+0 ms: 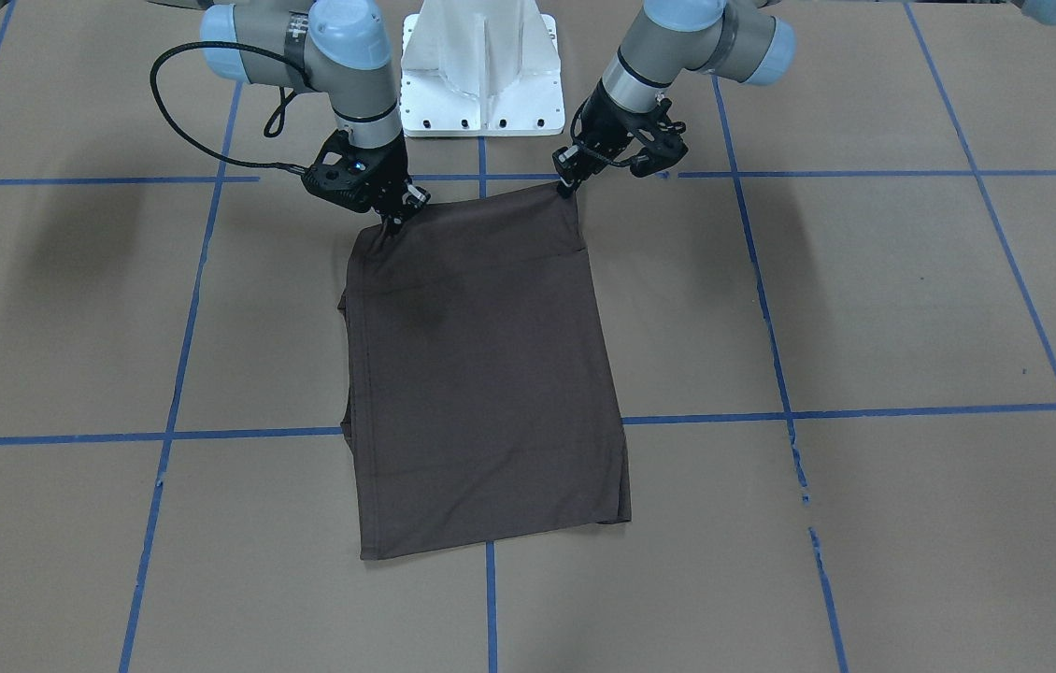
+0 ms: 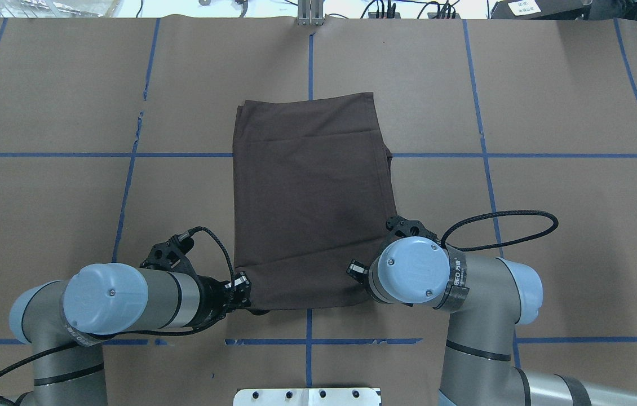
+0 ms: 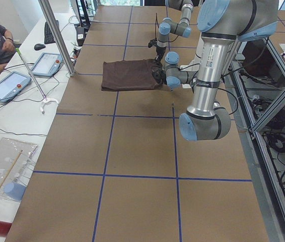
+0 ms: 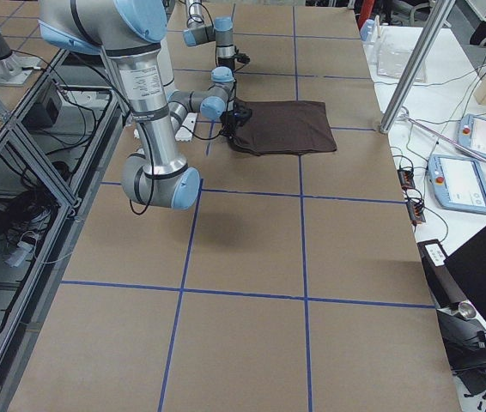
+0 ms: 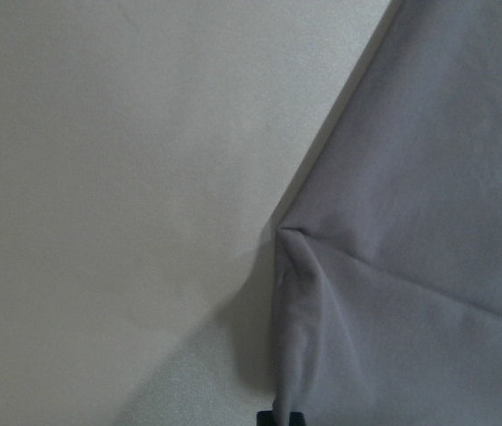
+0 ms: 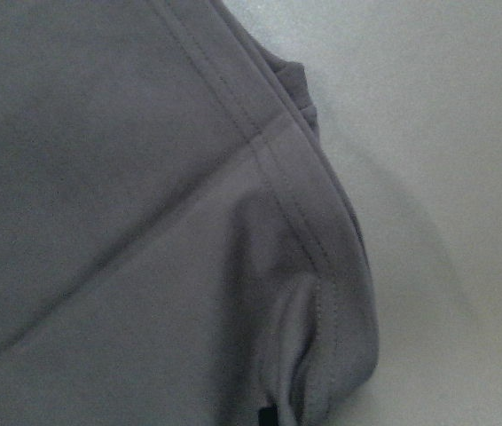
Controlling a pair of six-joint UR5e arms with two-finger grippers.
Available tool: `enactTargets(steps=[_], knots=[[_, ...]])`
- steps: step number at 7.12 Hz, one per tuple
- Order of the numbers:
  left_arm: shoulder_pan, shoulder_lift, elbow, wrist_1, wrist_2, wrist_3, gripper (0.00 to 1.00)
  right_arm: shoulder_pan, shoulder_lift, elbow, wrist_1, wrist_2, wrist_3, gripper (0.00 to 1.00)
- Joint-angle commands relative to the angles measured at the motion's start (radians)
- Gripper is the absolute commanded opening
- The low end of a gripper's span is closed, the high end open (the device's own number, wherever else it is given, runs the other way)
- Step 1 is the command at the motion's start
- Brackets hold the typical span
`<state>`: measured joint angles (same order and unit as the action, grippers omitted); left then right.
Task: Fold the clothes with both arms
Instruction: 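Lift the near edge with both grippers and fold it toward the far edge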
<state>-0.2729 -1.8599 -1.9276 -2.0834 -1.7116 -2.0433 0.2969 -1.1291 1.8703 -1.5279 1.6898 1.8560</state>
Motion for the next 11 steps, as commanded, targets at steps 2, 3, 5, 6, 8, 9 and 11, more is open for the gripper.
enactTargets(steps=[2, 3, 5, 6, 8, 9, 11], knots=[[0.065, 0.01, -0.137, 0.126, 0.007, -0.002, 0.0, -0.047, -0.037, 0.154, -0.003, 0.007, 0.005, 0.0], [0.107, 0.01, -0.187, 0.176, 0.007, -0.006, 0.0, -0.083, -0.078, 0.205, -0.003, 0.011, 0.005, 0.0], [0.149, 0.01, -0.278, 0.262, 0.007, -0.012, 0.0, -0.104, -0.115, 0.222, -0.001, 0.05, 0.005, 0.0], [0.138, -0.002, -0.277, 0.269, 0.0, -0.014, 0.0, -0.102, -0.097, 0.216, 0.0, 0.044, 0.0, 0.0], [0.022, -0.015, -0.265, 0.292, 0.0, -0.006, 0.0, 0.029, -0.042, 0.17, 0.035, 0.045, -0.049, 0.0], [-0.049, -0.043, -0.23, 0.293, -0.003, 0.0, 0.0, 0.097, -0.035, 0.129, 0.099, 0.047, -0.069, 0.0], [-0.156, -0.163, -0.034, 0.284, -0.006, 0.023, 0.0, 0.222, 0.139, -0.119, 0.17, 0.109, -0.07, 0.0]])
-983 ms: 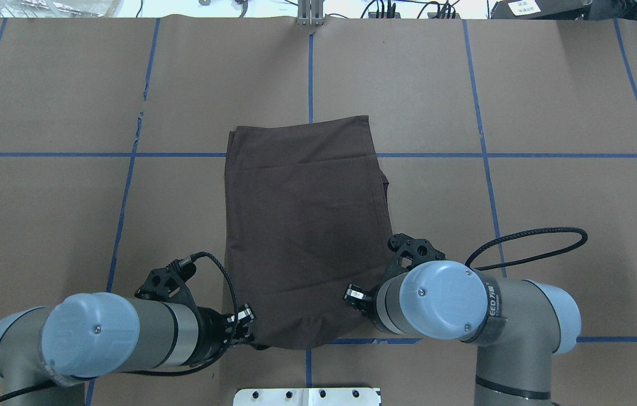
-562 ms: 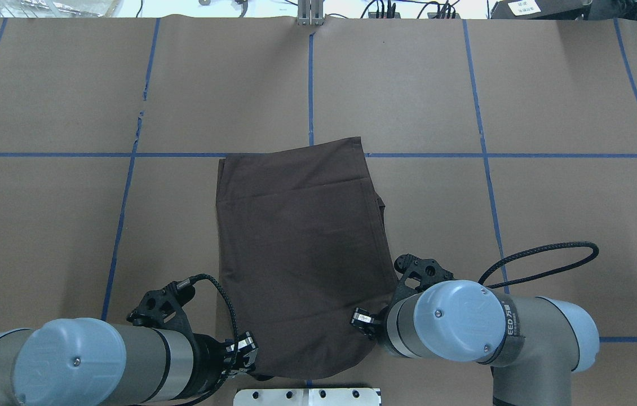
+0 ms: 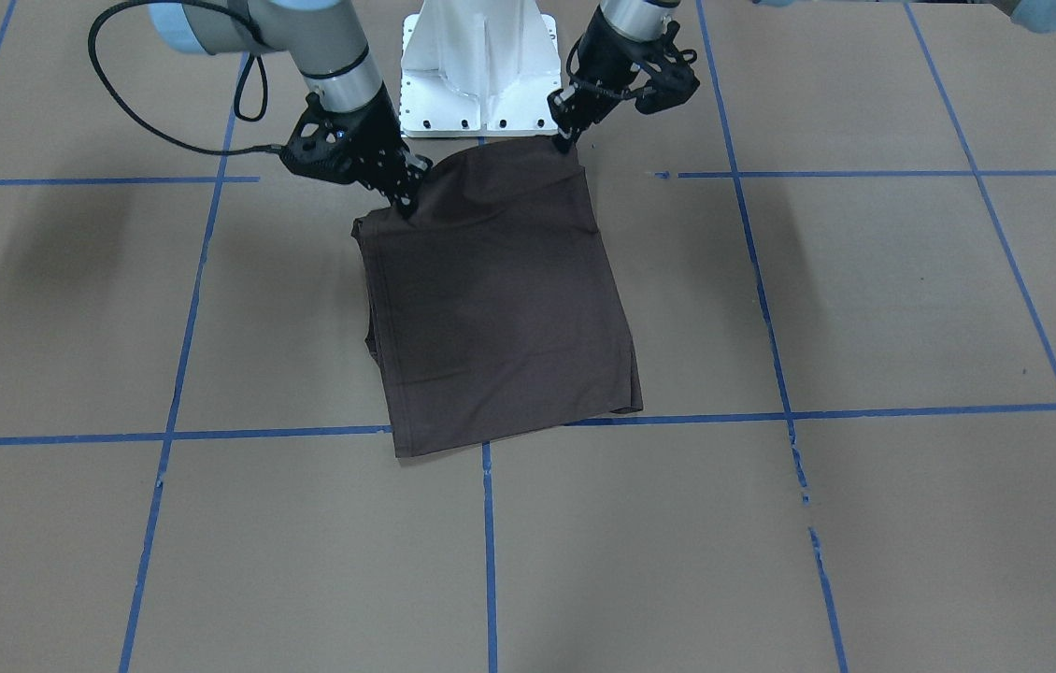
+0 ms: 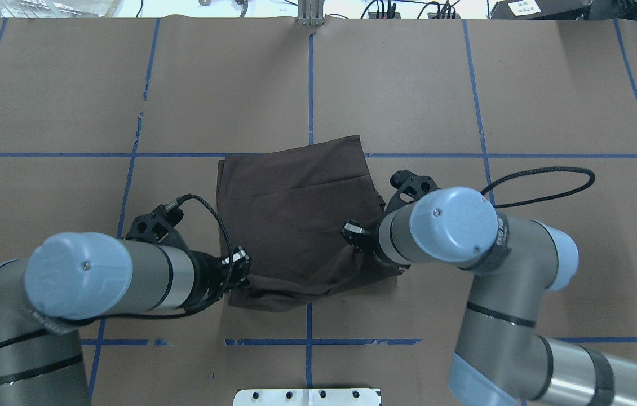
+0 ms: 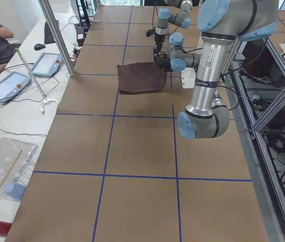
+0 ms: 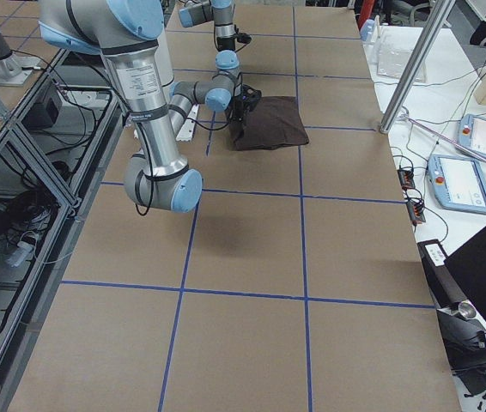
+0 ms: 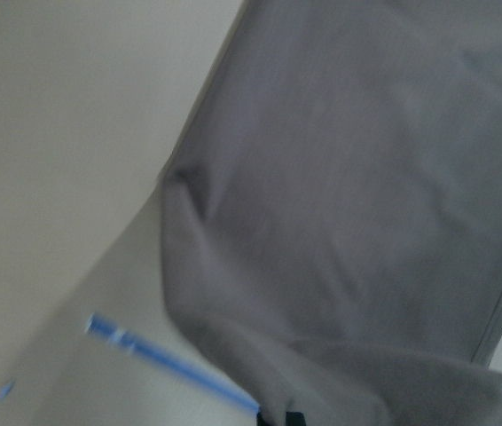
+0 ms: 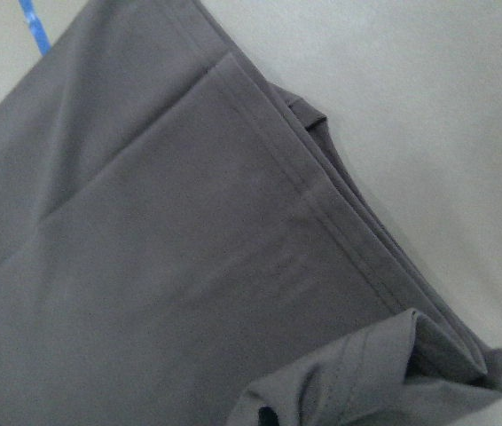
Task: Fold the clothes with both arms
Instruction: 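Lift the near edge with both grippers and fold it toward the far edge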
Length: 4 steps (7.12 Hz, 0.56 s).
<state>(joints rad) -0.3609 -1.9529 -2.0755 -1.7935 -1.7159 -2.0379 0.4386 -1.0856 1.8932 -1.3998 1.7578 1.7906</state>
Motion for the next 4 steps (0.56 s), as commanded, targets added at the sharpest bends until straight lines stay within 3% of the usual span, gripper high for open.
enactTargets(steps=[1, 2, 4], knots=[[-0.119, -0.081, 0.164, -0.012, -0.001, 0.069, 0.0, 0.131, 0.139, -0.243, 0.104, 0.07, -0.007, 0.0], [-0.177, -0.081, 0.179, -0.012, -0.002, 0.117, 0.0, 0.165, 0.153, -0.315, 0.173, 0.072, -0.005, 0.0], [-0.2, -0.087, 0.231, -0.041, -0.002, 0.139, 0.0, 0.178, 0.237, -0.426, 0.202, 0.072, -0.007, 0.0]])
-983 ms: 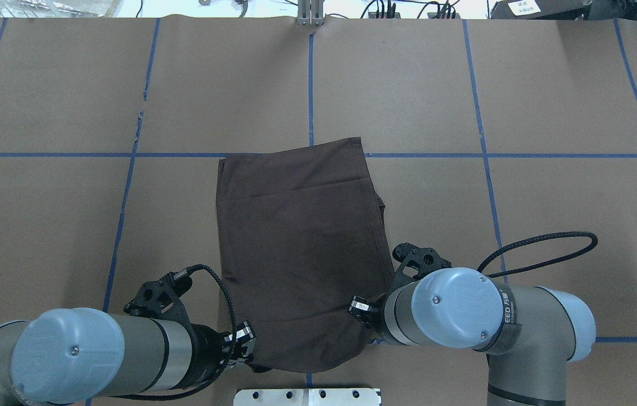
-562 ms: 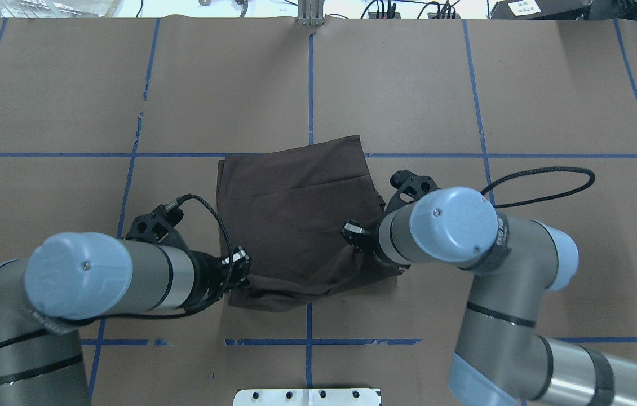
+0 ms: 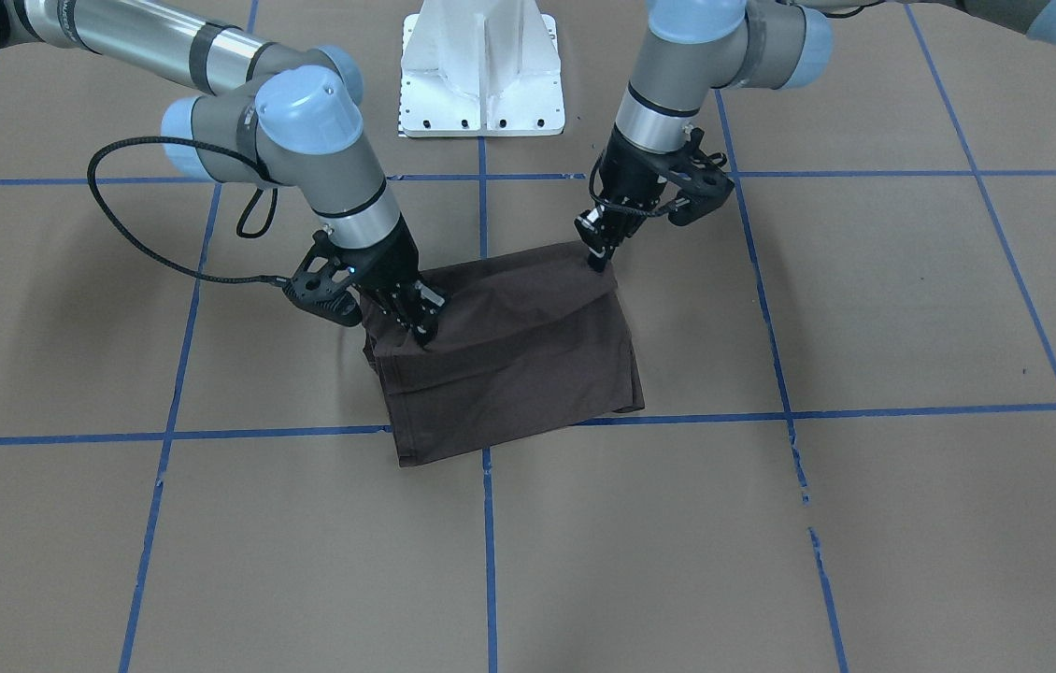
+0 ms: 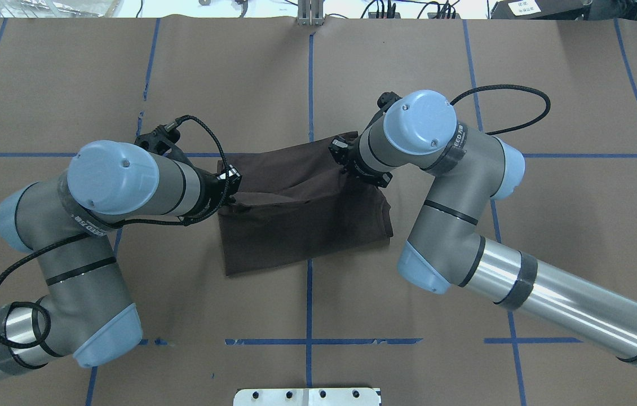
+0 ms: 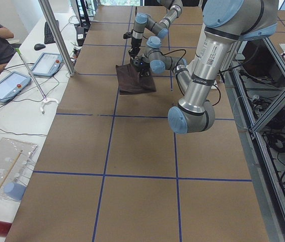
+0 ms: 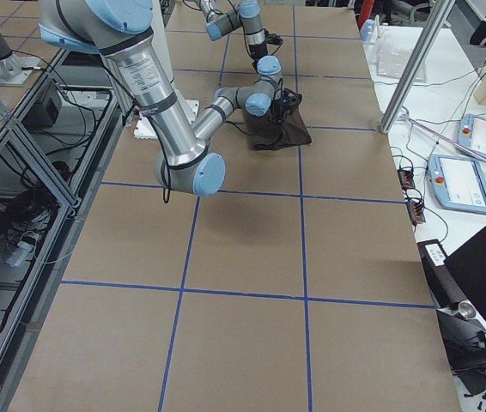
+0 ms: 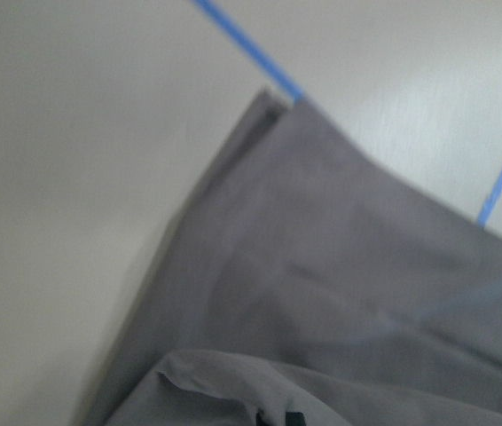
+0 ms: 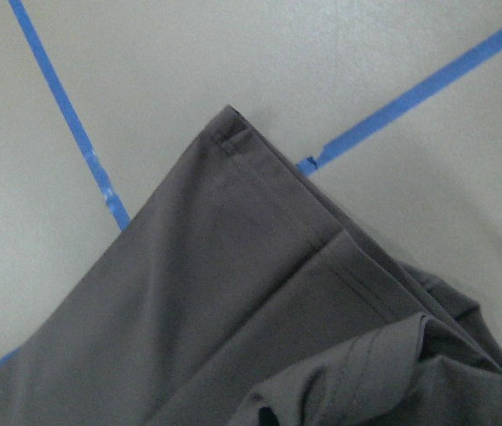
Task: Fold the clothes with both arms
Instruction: 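Lift the near edge with both grippers and fold it toward the far edge, then open both grippers and raise them away from the folded shirt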
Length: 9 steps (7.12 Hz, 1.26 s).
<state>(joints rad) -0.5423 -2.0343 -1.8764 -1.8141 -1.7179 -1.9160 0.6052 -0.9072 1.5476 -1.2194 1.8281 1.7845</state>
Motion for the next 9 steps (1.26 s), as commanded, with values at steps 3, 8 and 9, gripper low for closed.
enactTargets(steps=[3, 8, 9], knots=[[-0.047, -0.046, 0.109, -0.05, 0.003, 0.014, 0.04, 0.025, 0.086, -0.131, 0.023, 0.003, -0.011, 0.07], [-0.262, -0.202, 0.537, -0.284, -0.005, 0.341, 1.0, 0.205, 0.257, -0.436, 0.021, 0.204, -0.252, 1.0], [-0.266, -0.196, 0.533, -0.29, -0.085, 0.345, 1.0, 0.221, 0.254, -0.432, 0.018, 0.207, -0.272, 1.0]])
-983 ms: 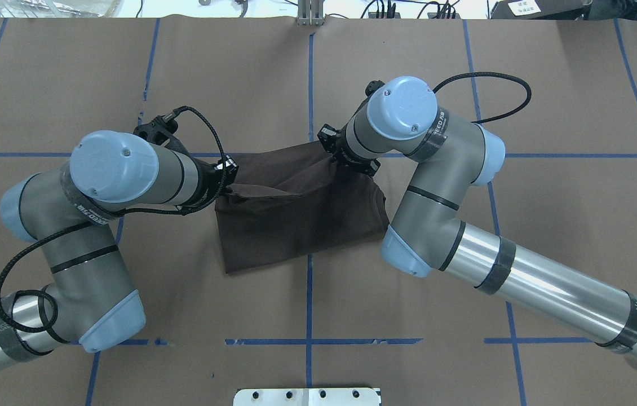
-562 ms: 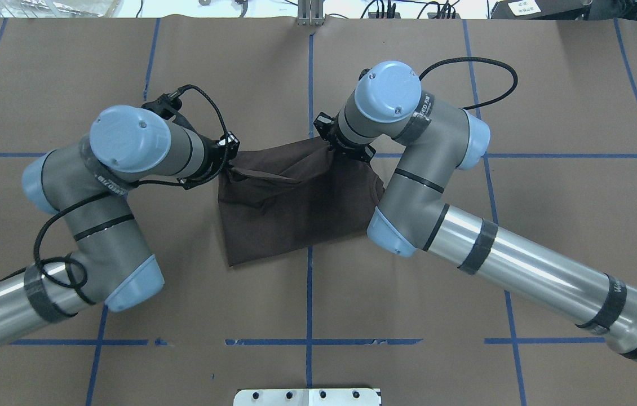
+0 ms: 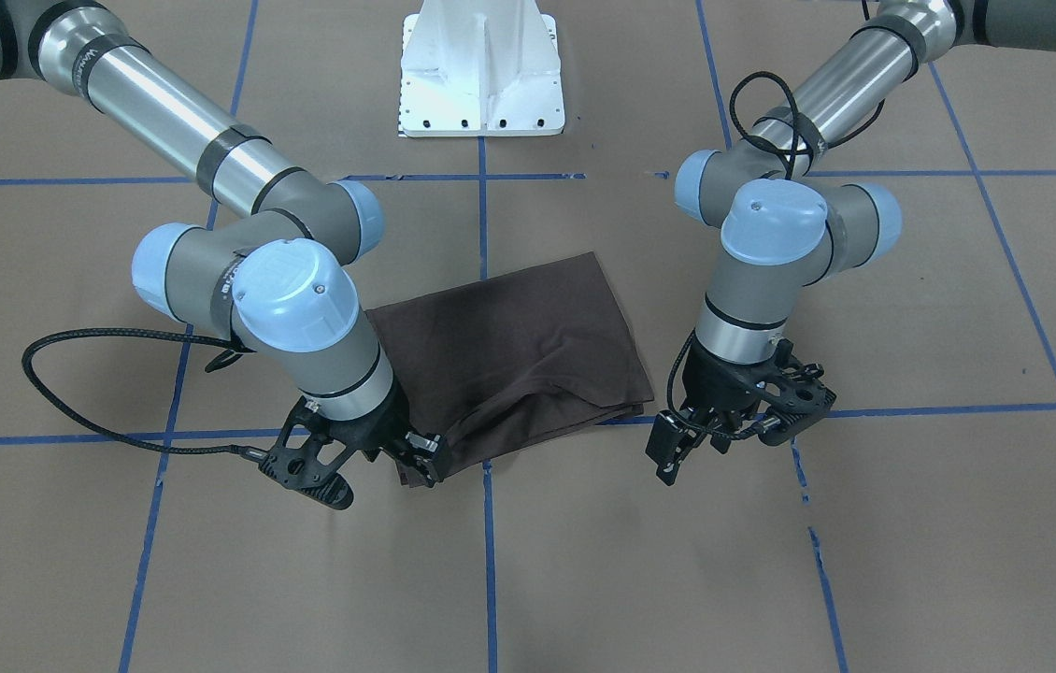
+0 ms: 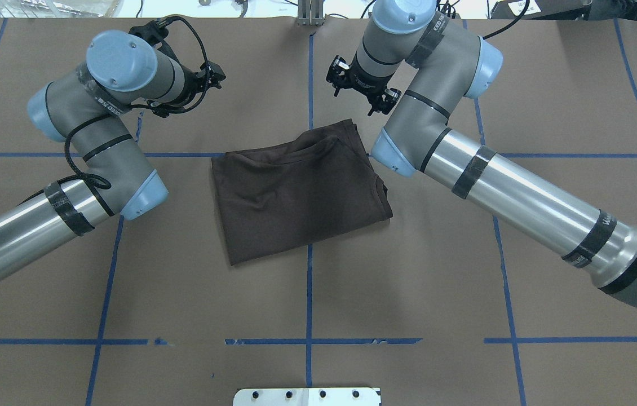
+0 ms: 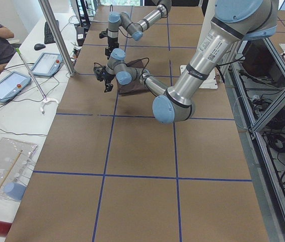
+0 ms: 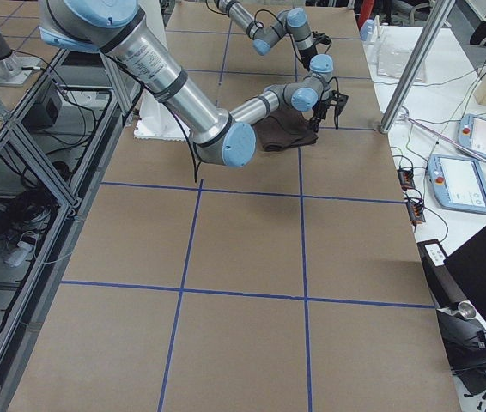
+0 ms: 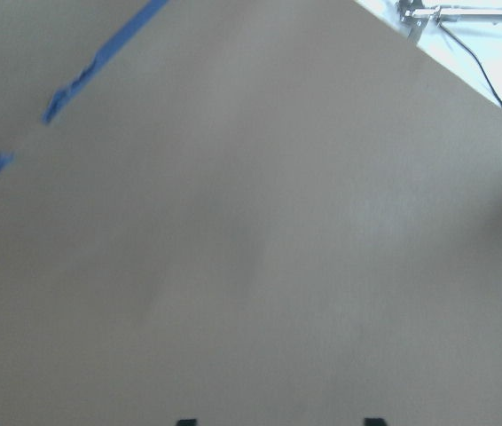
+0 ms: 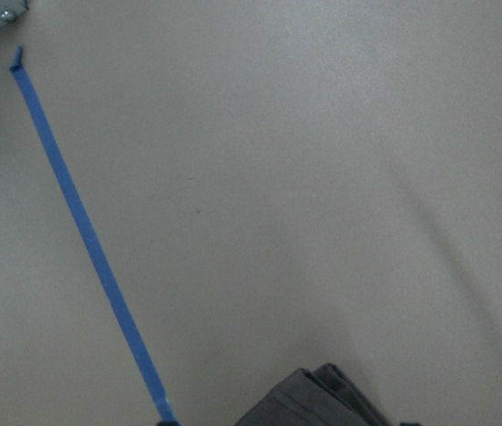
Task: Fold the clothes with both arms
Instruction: 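Open both grippers and raise them away from the folded shirt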
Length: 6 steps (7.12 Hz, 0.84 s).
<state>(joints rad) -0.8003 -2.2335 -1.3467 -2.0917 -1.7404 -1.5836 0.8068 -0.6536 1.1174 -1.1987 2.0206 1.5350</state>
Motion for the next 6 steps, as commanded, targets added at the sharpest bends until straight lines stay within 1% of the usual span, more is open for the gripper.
enactTargets(steps=[1, 2, 3, 4, 5, 6], knots=[[-0.042, 0.029, -0.026, -0.005, -0.138, 0.066, 1.0, 0.052, -0.027, 0.008, -0.012, 0.044, -0.097, 1.0], [-0.094, 0.102, -0.099, -0.001, -0.181, 0.212, 1.0, 0.096, -0.105, 0.048, -0.03, 0.065, -0.216, 1.0], [-0.176, 0.165, -0.135, 0.002, -0.248, 0.366, 1.0, 0.156, -0.227, 0.152, -0.088, 0.069, -0.392, 1.0], [-0.257, 0.258, -0.172, 0.002, -0.286, 0.548, 1.0, 0.242, -0.344, 0.25, -0.178, 0.09, -0.614, 1.0], [-0.351, 0.361, -0.219, 0.007, -0.292, 0.765, 1.0, 0.329, -0.447, 0.318, -0.264, 0.105, -0.847, 1.0], [-0.455, 0.443, -0.224, 0.01, -0.319, 1.041, 1.0, 0.435, -0.562, 0.35, -0.31, 0.178, -1.117, 1.0]])
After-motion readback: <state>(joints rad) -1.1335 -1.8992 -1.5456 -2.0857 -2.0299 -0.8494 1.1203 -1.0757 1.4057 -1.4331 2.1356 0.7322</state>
